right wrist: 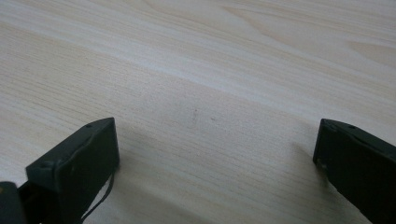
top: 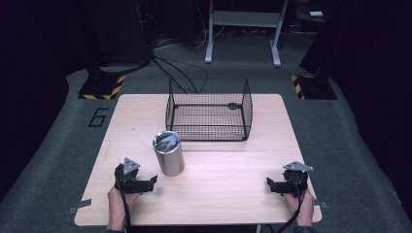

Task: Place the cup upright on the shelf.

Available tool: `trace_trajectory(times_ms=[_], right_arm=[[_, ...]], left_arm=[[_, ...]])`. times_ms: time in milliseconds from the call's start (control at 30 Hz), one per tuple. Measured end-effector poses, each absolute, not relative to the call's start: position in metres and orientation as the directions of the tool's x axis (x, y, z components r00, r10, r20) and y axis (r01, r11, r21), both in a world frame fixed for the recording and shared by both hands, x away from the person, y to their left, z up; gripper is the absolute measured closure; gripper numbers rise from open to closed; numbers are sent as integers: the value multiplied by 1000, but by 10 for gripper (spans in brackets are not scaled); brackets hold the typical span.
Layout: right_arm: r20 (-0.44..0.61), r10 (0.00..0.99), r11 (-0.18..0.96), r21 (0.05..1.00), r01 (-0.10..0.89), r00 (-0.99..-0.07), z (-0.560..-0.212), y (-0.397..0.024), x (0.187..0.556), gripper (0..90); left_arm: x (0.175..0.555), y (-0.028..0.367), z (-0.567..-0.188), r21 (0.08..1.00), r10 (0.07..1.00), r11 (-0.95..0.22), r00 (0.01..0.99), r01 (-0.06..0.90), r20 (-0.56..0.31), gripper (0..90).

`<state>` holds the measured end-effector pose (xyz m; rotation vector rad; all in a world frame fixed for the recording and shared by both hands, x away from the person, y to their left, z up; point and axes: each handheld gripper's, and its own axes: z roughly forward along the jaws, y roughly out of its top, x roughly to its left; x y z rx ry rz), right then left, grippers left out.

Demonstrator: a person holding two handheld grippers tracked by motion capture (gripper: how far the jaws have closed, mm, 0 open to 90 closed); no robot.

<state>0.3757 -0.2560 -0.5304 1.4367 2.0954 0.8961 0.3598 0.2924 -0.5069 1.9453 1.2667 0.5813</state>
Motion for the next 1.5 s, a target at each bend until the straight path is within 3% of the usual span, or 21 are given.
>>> trace_trajectory(times_ms=[600,1500], right_arm=[[4,933,247,721,647,-360,-530,-256,376,0],[2,932,250,721,646,-363,-530,-256,376,0]], left_arm=[[347,277,-459,869,859,-195,508,454,-72,0],[384,259,-432,932,793,-151,604,330,-85,0]])
